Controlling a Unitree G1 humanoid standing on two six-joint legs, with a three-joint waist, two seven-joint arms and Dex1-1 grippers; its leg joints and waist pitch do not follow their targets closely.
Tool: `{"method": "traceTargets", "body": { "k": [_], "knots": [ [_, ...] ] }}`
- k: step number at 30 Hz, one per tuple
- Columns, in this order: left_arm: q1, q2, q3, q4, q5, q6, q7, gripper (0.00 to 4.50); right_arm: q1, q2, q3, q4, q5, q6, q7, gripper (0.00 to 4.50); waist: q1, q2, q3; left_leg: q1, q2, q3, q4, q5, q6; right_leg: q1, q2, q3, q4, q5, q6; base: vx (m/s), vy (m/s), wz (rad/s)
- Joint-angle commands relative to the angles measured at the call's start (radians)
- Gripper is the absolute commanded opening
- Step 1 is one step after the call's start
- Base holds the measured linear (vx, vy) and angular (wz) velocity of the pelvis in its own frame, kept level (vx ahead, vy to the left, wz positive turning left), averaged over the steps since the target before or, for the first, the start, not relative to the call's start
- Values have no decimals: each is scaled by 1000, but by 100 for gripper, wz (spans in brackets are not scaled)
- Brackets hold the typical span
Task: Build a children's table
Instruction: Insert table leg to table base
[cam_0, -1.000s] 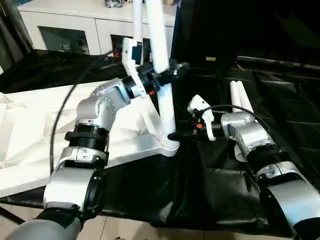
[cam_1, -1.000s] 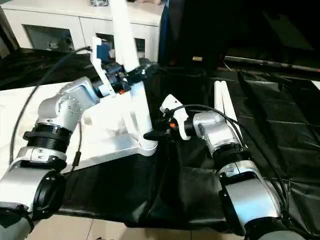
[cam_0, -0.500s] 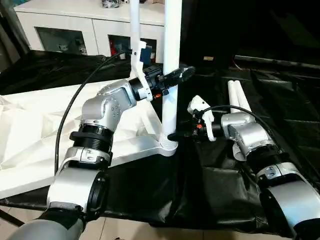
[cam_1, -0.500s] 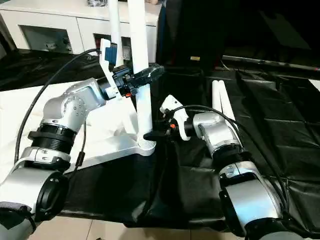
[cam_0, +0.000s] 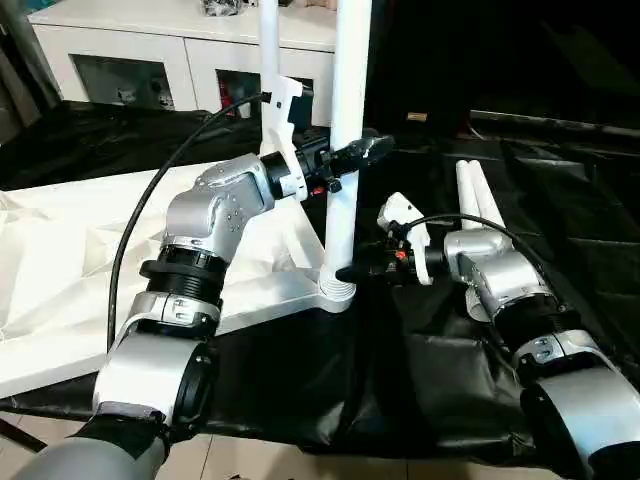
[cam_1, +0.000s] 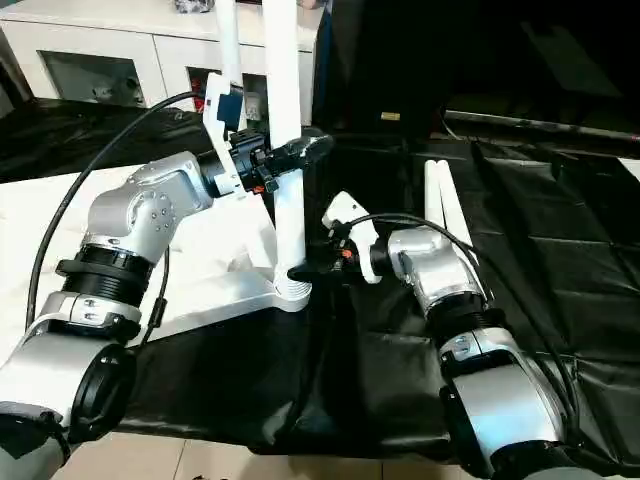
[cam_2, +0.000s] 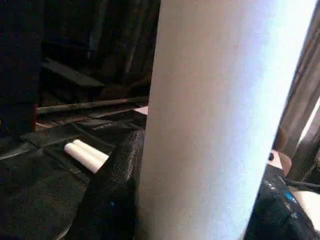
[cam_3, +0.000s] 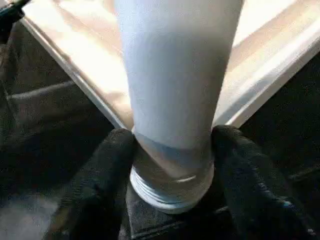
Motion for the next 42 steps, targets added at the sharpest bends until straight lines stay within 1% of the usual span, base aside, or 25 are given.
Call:
{"method": "traceTargets", "body": {
  "k": [1,2,3,4,7,8,10,11,13,14,15,16,17,19,20,22,26,29,31,34,35,36,37,38,42],
  "knots": [
    [-1,-17,-35,6,8,32,-15,185,21,-2,8,25,-16,31,-16,298,-3,4,-47,7,40,-8,-59,-151,33,30,-70,48,-74,82,-274,0,0,0],
    [-1,-17,-35,6,8,32,-15,184,21,-2,8,25,-16,31,-16,304,-2,4,-49,5,38,-7,-55,-118,45,31,-69,47,-70,127,-278,0,0,0],
    [-1,-16,-35,5,9,32,-17,184,23,-1,7,18,-10,24,-1,308,-2,4,-50,4,37,-7,-53,-101,52,32,-68,47,-67,152,-280,0,0,0],
    [0,-15,-36,4,9,33,-21,183,24,1,5,13,-5,21,9,314,-1,3,-52,3,37,-6,-49,-76,65,32,-68,45,-64,194,-285,0,0,0],
    [3,-15,-38,-2,9,35,-25,182,24,11,-3,9,8,13,10,346,1,0,-61,-1,35,-7,-40,-21,89,36,-66,43,-52,298,-297,0,0,0],
    [7,-14,-40,-9,6,38,-28,182,21,23,-15,15,22,1,-12,353,2,-1,-69,-6,31,-6,-28,60,120,34,-60,39,-36,433,-309,0,0,0],
    [9,-13,-42,-13,5,40,-30,181,17,28,-23,17,28,-7,-23,379,3,1,-71,-8,30,-6,-21,97,144,30,-59,36,-29,504,-322,0,0,0],
    [10,-12,-42,-17,3,42,-32,180,15,33,-30,17,33,-15,-33,388,5,2,-76,-10,31,-8,-16,122,155,31,-59,34,-22,545,-329,0,0,0],
    [11,-12,-42,-19,2,43,-33,179,12,35,-35,17,38,-18,-36,393,5,2,-77,-12,31,-8,-11,142,165,29,-57,32,-17,576,-333,0,0,0],
    [12,-11,-43,-21,2,44,-36,179,8,39,-45,15,48,-22,-40,396,7,2,-76,-15,32,-8,-9,136,172,27,-59,31,-15,575,-336,0,0,0],
    [12,-10,-44,-23,1,46,-38,179,5,42,-55,12,58,-24,-42,396,6,4,-75,-16,33,-8,-8,128,170,26,-60,31,-15,563,-336,0,0,0],
    [13,-10,-44,-25,1,48,-39,179,4,44,-61,10,63,-25,-42,396,6,3,-74,-17,34,-7,-9,100,166,25,-62,31,-17,529,-337,0,0,0],
    [15,-9,-45,-30,-1,51,-43,179,6,45,-71,-3,76,-31,-29,396,6,5,-71,-16,36,-6,-11,63,158,22,-64,32,-22,479,-338,0,0,0],
    [17,-8,-46,-33,-1,53,-45,179,10,45,-77,-16,86,-36,-16,396,6,6,-69,-15,38,-7,-14,31,147,22,-66,33,-26,428,-336,0,0,0],
    [18,-8,-47,-35,0,54,-45,179,13,44,-79,-21,90,-38,-10,396,6,7,-67,-15,40,-7,-17,2,133,23,-68,34,-30,375,-332,0,0,0],
    [21,-8,-49,-40,-2,57,-46,179,19,42,-79,-31,95,-40,1,396,5,6,-67,-14,40,-7,-17,0,123,22,-68,35,-30,360,-328,0,0,0],
    [27,-7,-54,-48,-2,64,-51,178,32,41,-78,-47,106,-47,20,396,7,7,-68,-14,39,-7,-15,8,120,20,-66,35,-28,374,-326,0,0,0],
    [28,-6,-53,-47,-1,64,-52,177,34,41,-77,-51,109,-43,27,396,7,7,-70,-16,36,-7,-13,13,123,22,-66,35,-28,384,-326,0,0,0],
    [29,-5,-54,-49,0,66,-52,177,36,38,-72,-53,111,-44,31,369,7,7,-71,-15,36,-7,-12,17,124,22,-66,35,-26,393,-327,0,0,0],
    [31,-1,-56,-49,3,66,-54,177,39,35,-68,-52,109,-48,33,349,8,7,-73,-16,35,-7,-9,37,131,22,-65,34,-23,420,-331,0,0,0],
    [31,-1,-56,-50,2,67,-53,177,39,35,-67,-52,108,-49,34,332,8,6,-73,-16,34,-7,-8,38,132,22,-64,34,-23,424,-332,0,0,0],
    [32,0,-57,-51,2,68,-54,177,40,33,-67,-52,108,-50,35,332,9,6,-74,-16,34,-7,-8,41,134,22,-65,34,-22,429,-333,0,0,0],
    [32,0,-57,-52,1,69,-54,177,40,31,-67,-53,108,-50,37,314,10,7,-74,-16,34,-7,-7,45,136,23,-65,33,-21,433,-333,0,0,0],
    [33,1,-58,-54,1,70,-53,177,42,28,-65,-55,107,-51,40,310,9,5,-74,-17,33,-7,-7,45,138,23,-64,33,-21,435,-333,0,0,0],
    [32,2,-61,-51,4,66,-55,177,49,16,-51,-57,98,-60,50,272,10,6,-75,-17,34,-7,-6,43,137,24,-64,33,-21,429,-332,0,0,0]
  ]
}}
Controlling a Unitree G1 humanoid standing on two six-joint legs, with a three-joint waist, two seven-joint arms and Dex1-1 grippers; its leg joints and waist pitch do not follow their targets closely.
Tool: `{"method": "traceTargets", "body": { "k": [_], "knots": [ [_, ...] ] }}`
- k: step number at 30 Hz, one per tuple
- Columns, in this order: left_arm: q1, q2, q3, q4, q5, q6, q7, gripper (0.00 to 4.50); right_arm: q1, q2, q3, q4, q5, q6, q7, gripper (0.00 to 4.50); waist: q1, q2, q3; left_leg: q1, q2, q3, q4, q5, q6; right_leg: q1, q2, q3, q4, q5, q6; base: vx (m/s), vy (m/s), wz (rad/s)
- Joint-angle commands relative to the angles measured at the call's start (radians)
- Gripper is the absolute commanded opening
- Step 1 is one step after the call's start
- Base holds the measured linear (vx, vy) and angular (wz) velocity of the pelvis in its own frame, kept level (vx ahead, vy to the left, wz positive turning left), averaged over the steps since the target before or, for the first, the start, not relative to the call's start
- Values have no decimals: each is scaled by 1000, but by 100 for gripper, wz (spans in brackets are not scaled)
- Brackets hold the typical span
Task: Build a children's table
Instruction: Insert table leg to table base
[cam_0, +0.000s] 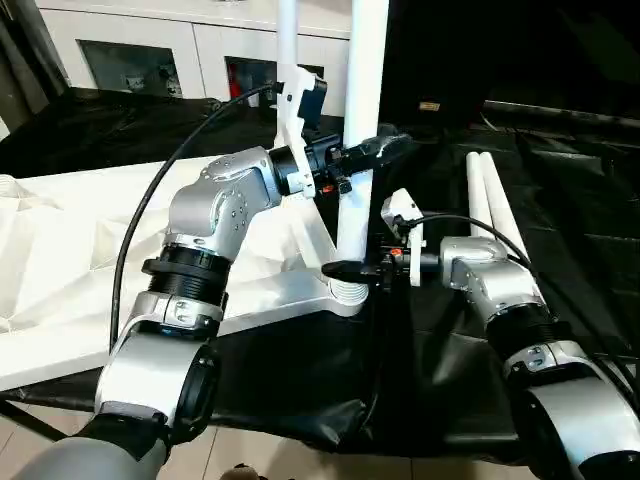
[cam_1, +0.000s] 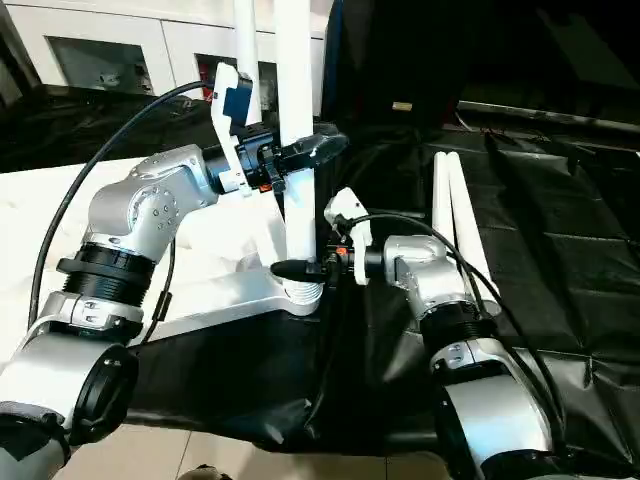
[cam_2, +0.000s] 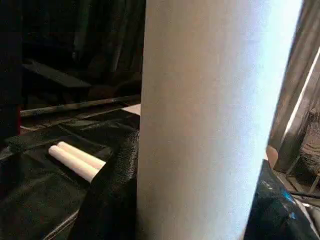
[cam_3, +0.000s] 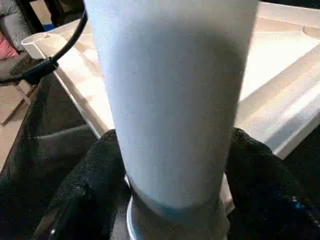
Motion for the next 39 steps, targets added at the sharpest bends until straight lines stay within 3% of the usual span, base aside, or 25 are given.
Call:
{"method": "traceTargets", "body": {
  "k": [1,9,25,26,30,33,39],
  "knots": [
    [28,-4,-37,19,15,34,-13,177,14,-11,8,-17,-7,-11,14,265,1,5,-75,28,28,-4,-44,47,119,59,-63,36,-37,422,-334,0,0,0],
    [30,-4,-40,13,13,37,-16,177,21,-18,22,-13,-14,-16,23,202,2,7,-77,29,28,-5,-42,51,122,59,-63,35,-35,428,-339,0,0,0],
    [43,-7,-50,-8,6,54,-32,177,24,-4,28,-11,-17,-26,0,195,4,6,-79,29,28,-6,-39,56,128,59,-63,35,-33,430,-346,0,0,0],
    [46,-5,-54,-13,6,57,-39,177,18,2,18,-6,-3,-5,0,265,4,7,-78,29,28,-6,-39,56,128,58,-62,34,-33,428,-345,0,0,0],
    [51,-5,-60,-25,5,65,-46,177,12,9,12,-10,3,-11,-8,277,4,9,-79,29,30,-6,-40,49,126,58,-64,35,-33,416,-349,0,0,0],
    [51,-4,-64,-27,6,68,-51,177,8,13,7,-7,1,-26,-27,311,4,11,-79,31,30,-6,-39,52,122,55,-63,35,-33,416,-348,0,0,0],
    [43,-1,-70,-20,14,66,-58,175,4,11,7,-9,10,-9,-9,312,8,13,-77,31,30,-7,-43,11,100,57,-64,36,-36,373,-338,0,0,0]
  ]
}}
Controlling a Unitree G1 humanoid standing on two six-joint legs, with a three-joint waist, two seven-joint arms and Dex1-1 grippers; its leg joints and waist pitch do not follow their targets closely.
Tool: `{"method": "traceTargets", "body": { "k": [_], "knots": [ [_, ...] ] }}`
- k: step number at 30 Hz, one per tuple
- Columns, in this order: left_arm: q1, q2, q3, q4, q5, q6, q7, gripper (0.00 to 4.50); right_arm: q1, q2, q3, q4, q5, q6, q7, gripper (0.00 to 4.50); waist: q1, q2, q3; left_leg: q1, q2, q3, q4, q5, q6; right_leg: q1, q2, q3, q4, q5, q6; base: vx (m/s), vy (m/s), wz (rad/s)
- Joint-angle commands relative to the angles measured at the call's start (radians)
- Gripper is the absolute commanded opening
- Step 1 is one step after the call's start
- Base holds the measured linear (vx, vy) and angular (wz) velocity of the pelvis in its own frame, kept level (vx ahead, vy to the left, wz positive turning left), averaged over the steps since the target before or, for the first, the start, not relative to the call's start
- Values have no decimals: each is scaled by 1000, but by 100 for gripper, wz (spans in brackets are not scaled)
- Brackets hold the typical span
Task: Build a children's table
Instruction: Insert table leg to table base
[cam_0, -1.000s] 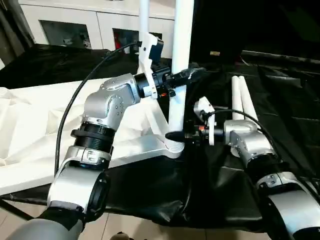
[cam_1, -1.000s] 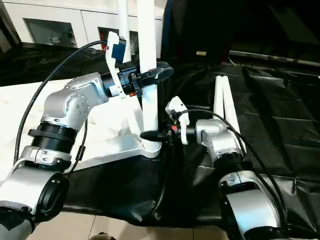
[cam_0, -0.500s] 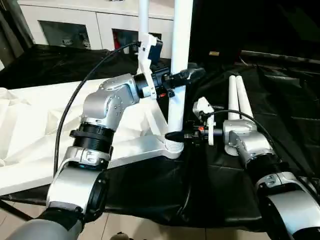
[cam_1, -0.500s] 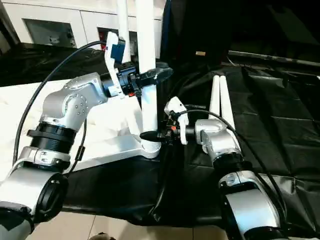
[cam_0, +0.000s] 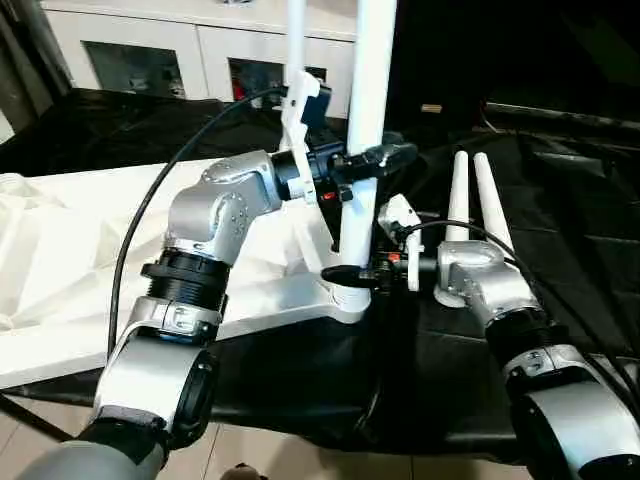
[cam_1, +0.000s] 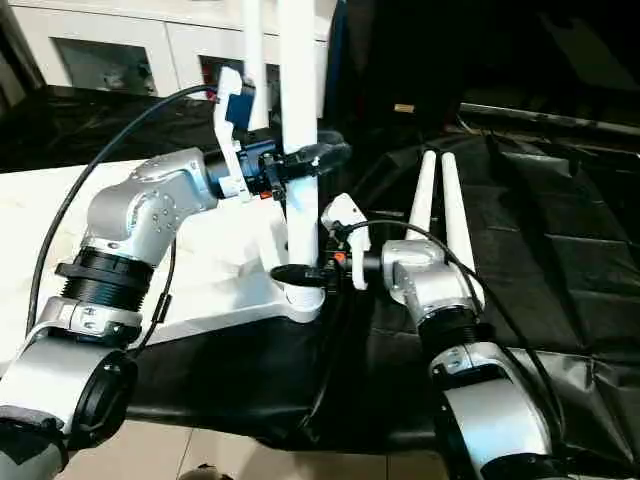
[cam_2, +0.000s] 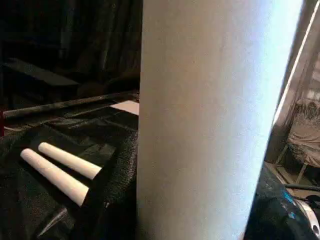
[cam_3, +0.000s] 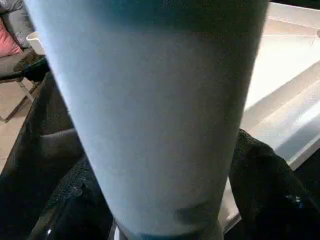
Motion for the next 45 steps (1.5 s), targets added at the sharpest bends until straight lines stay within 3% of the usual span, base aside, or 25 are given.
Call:
{"method": "traceTargets", "body": {
  "k": [1,12,18,19,20,23,24,29,31,36,39,43,45],
  "knots": [
    [22,-4,-46,27,15,38,-15,175,-6,-12,-11,-9,7,8,6,295,1,13,-76,30,29,-6,-49,10,97,56,-64,36,-42,374,-336,0,0,0],
    [24,-1,-50,34,24,26,-16,175,4,-22,3,-6,-3,-5,21,205,1,12,-77,30,28,-6,-49,10,94,56,-63,35,-42,381,-333,0,0,0],
    [23,1,-60,47,56,-9,10,175,2,-20,3,4,-10,-16,7,198,1,13,-78,29,28,-7,-48,15,97,57,-64,35,-41,394,-331,0,0,0],
    [21,5,-62,49,53,13,7,230,3,-19,2,5,-11,-18,4,197,1,14,-78,29,28,-7,-48,9,92,57,-64,35,-41,387,-330,0,0,0],
    [21,6,-62,48,48,20,-2,244,4,-19,2,5,-11,-19,3,197,0,15,-77,30,29,-7,-49,6,91,56,-63,35,-42,383,-331,0,0,0],
    [23,10,-56,36,30,35,-19,251,9,-19,1,2,-10,-21,-2,196,0,15,-76,30,28,-6,-50,-5,89,55,-63,36,-44,351,-327,0,0,0],
    [24,11,-55,34,31,31,-17,271,10,-20,0,2,-10,-22,-3,196,0,15,-76,30,28,-6,-51,-7,87,55,-63,36,-45,348,-327,0,0,0],
    [47,5,-7,10,7,-96,-36,288,25,-19,-4,-9,-2,-21,-10,195,0,14,-76,28,29,-8,-52,-13,83,57,-65,36,-45,362,-327,0,0,0],
    [58,11,7,-17,-19,-85,-57,288,29,-19,-4,-14,0,-18,-10,195,1,15,-76,29,29,-7,-52,-13,81,57,-65,36,-44,366,-328,0,0,0],
    [123,96,-32,-107,-58,-29,-213,288,39,-22,-2,-23,4,-15,-7,195,-3,18,-76,32,29,-6,-53,-12,79,52,-61,35,-43,347,-320,0,0,0],
    [177,195,-87,-172,-69,34,-332,288,49,-28,-2,-32,7,-12,-4,195,-7,20,-75,32,28,-6,-56,-18,71,49,-59,34,-43,322,-313,0,0,0],
    [220,283,-151,-193,11,-2,-374,288,63,-35,0,-46,10,-6,-1,195,-8,27,-70,40,33,-6,-64,-66,42,42,-59,35,-51,255,-296,0,0,0],
    [243,326,-188,-171,93,-76,-373,288,75,-37,-1,-56,11,-2,-3,195,-8,28,-67,41,34,-6,-69,-97,20,43,-61,37,-55,212,-284,0,0,0]
  ]
}}
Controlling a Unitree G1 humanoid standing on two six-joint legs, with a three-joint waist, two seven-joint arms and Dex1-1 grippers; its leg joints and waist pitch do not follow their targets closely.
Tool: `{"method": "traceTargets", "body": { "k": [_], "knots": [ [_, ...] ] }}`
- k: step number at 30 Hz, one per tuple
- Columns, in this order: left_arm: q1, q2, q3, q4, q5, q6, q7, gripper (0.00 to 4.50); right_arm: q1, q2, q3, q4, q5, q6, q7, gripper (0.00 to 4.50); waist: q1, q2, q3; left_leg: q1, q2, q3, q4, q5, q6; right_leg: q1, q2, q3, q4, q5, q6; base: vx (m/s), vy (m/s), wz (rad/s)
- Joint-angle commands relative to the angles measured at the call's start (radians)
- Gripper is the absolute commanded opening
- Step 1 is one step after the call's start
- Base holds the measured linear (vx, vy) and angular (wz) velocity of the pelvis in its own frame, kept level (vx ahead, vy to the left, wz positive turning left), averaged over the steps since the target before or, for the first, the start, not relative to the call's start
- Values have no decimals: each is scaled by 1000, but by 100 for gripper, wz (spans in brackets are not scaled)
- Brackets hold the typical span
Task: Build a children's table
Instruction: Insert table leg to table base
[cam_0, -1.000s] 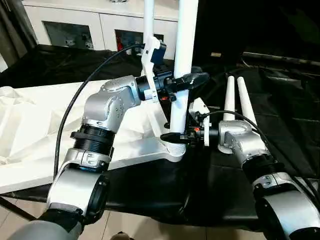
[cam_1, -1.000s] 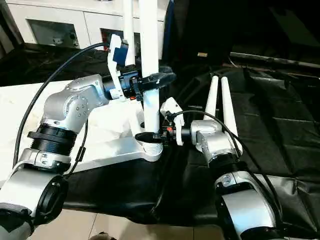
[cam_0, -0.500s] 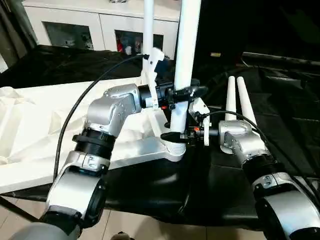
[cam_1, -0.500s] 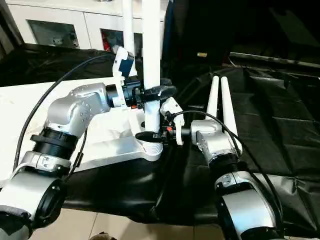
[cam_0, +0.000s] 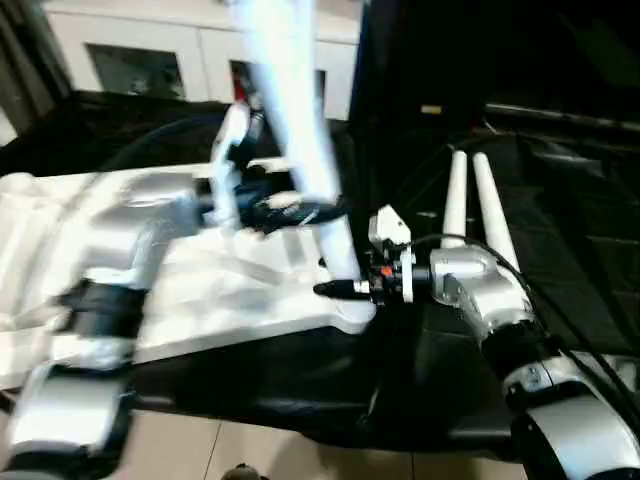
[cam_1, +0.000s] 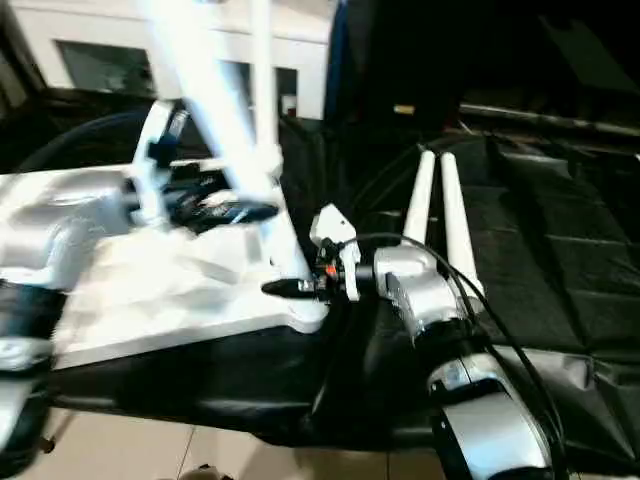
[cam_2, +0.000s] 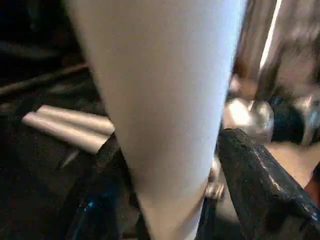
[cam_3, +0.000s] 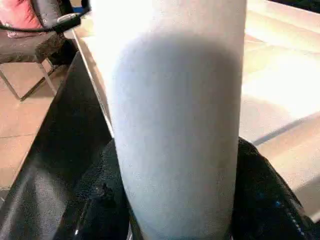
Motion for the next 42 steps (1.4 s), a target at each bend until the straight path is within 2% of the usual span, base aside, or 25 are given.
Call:
{"method": "traceTargets", "body": {
  "k": [1,2,6,7,9,13,14,17,18,20,21,22,25,27,28,30,32,33,34,35,37,38,42],
  "knots": [
    [49,-4,-98,18,69,-24,-66,288,13,-39,-62,28,17,51,-44,195,-9,24,-66,40,33,-6,-72,-107,11,41,-61,37,-55,195,-274,0,0,0],
    [51,-17,-87,32,75,-45,-31,288,18,-40,-60,22,19,54,-47,195,-7,27,-67,42,33,-5,-72,-109,-1,39,-61,38,-55,196,-270,0,0,0],
    [34,-68,-54,62,69,-93,71,288,23,-40,-59,14,27,57,-53,194,1,25,-70,38,31,-4,-72,-118,-21,42,-62,38,-55,212,-271,0,0,0],
    [26,-82,-40,66,54,-86,83,288,23,-39,-59,13,29,57,-54,193,0,24,-69,35,31,-5,-75,-140,-26,43,-64,38,-56,197,-269,0,0,0],
    [11,-97,-13,66,8,-46,73,288,22,-34,-65,10,33,57,-61,193,-1,21,-68,35,29,-4,-76,-161,-27,44,-65,39,-61,163,-268,0,0,0],
    [9,-85,-22,78,15,-34,40,288,23,-33,-67,2,36,61,-62,193,-7,23,-64,33,29,-5,-79,-170,-21,41,-64,41,-66,114,-266,0,0,0],
    [23,-58,-60,81,59,-56,15,288,25,-33,-72,-3,42,61,-63,193,-8,24,-64,32,29,-5,-79,-168,-19,42,-64,41,-65,115,-266,0,0,0],
    [49,-19,-114,84,124,-101,-9,288,30,-34,-83,-15,53,64,-70,193,-13,26,-67,33,30,-6,-78,-137,-6,40,-62,40,-63,148,-262,0,0,0],
    [75,7,-150,82,182,-149,12,288,42,-40,-94,-34,67,70,-79,193,-14,26,-67,33,30,-6,-77,-132,-4,40,-61,40,-61,158,-263,0,0,0],
    [99,26,-173,88,232,-204,38,288,58,-40,-112,-53,85,75,-92,193,-13,25,-67,33,31,-7,-77,-124,3,41,-61,40,-61,178,-251,0,0,0],
    [111,30,-176,89,247,-219,55,288,65,-38,-124,-61,95,79,-102,193,-14,25,-69,34,31,-7,-77,-120,6,41,-62,39,-60,191,-249,0,0,0],
    [122,33,-176,84,249,-220,59,288,71,-35,-135,-68,104,80,-111,193,-13,29,-69,35,32,-7,-77,-122,3,39,-62,39,-60,190,-251,0,0,0],
    [149,30,-167,61,246,-223,79,288,89,-27,-154,-83,123,79,-127,193,-12,27,-67,35,32,-5,-80,-144,-13,37,-62,38,-62,162,-261,0,0,0],
    [143,-10,-122,59,206,-201,123,288,98,-23,-155,-94,128,77,-130,193,-12,29,-67,36,32,-4,-81,-163,-19,36,-63,39,-63,149,-267,0,0,0],
    [109,-70,-46,75,131,-157,180,288,102,-16,-158,-106,133,80,-136,193,-13,24,-67,33,31,-3,-80,-158,-22,40,-64,39,-60,155,-275,0,0,0],
    [56,-111,15,120,89,-124,248,288,102,-10,-159,-116,138,85,-143,193,-10,24,-67,33,30,-3,-78,-156,-19,39,-65,39,-62,161,-287,0,0,0],
    [26,-124,37,151,89,-129,291,288,102,-8,-158,-122,139,88,-146,193,-11,21,-67,29,26,-4,-76,-143,-7,43,-63,39,-63,160,-277,0,0,0],
    [-45,-148,74,224,108,-144,410,288,99,-3,-155,-126,138,90,-149,193,-11,20,-68,31,26,-5,-76,-136,-2,43,-64,39,-63,165,-273,0,0,0],
    [-58,-152,80,237,111,-147,431,288,98,-3,-154,-126,138,91,-150,193,-15,19,-69,30,22,-4,-71,-124,7,44,-60,40,-63,183,-264,0,0,0],
    [-98,-172,104,258,110,-134,492,288,97,-1,-151,-128,136,91,-151,193,-16,17,-70,27,22,-7,-71,-103,15,47,-63,40,-62,201,-259,0,0,0],
    [-117,-191,108,242,110,-112,516,288,97,0,-147,-129,134,92,-152,193,-13,15,-72,27,25,-8,-67,-68,31,49,-66,39,-59,241,-267,0,0,0],
    [-124,-220,95,191,104,-85,509,288,97,0,-144,-128,131,92,-152,193,-11,13,-72,26,26,-6,-65,-48,43,48,-66,39,-57,261,-277,0,0,0],
    [-120,-295,50,63,64,-21,504,288,101,-1,-135,-129,120,93,-149,193,-4,12,-71,27,30,-4,-62,-28,69,45,-67,38,-55,279,-303,0,0,0]
  ]
}}
